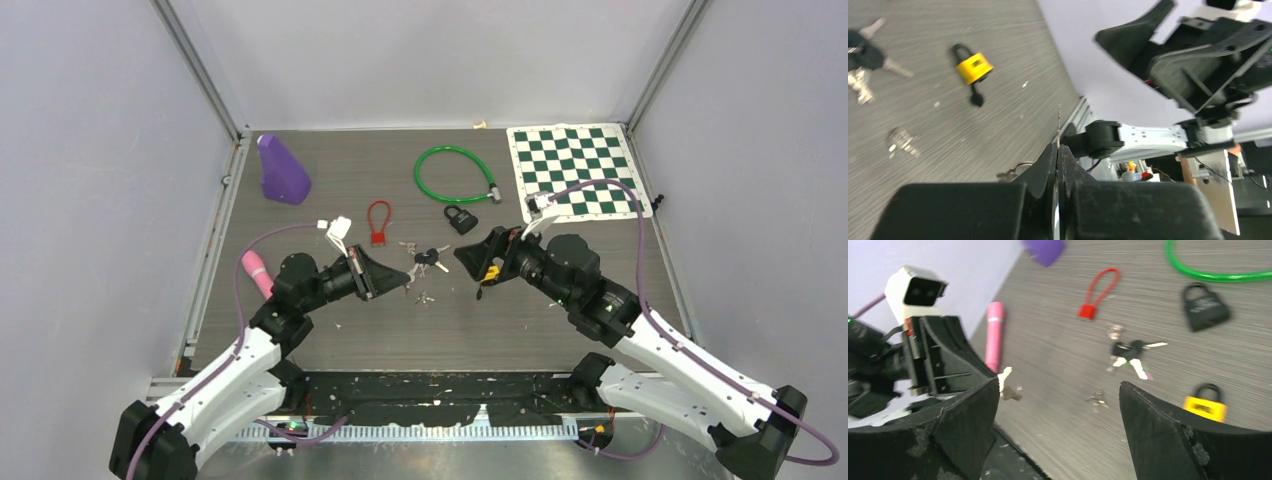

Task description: Unlock with the key

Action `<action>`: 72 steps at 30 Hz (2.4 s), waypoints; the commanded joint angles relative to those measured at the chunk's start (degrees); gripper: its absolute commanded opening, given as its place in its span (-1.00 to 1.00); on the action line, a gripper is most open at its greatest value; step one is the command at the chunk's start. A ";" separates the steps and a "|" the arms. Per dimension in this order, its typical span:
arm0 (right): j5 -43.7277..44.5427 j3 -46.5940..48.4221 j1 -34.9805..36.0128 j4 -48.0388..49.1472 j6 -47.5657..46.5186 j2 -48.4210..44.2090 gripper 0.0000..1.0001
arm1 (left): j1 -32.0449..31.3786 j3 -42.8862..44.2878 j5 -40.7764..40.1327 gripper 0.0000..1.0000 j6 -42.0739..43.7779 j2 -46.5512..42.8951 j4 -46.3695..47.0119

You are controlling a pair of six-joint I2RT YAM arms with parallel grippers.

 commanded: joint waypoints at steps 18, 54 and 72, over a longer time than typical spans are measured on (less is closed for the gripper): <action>8.25 31.49 -13.13 -48.24 -9.66 39.21 0.99 | 3.95 -0.31 2.55 -1.00 11.14 4.29 -21.02; 0.89 26.26 -15.83 -36.49 -1.53 57.48 -0.72 | 3.54 0.58 4.72 -1.00 10.88 4.12 -19.62; 2.32 19.46 -9.66 -33.49 33.16 27.82 -0.90 | -11.88 9.83 -6.72 -1.00 8.99 9.50 -12.23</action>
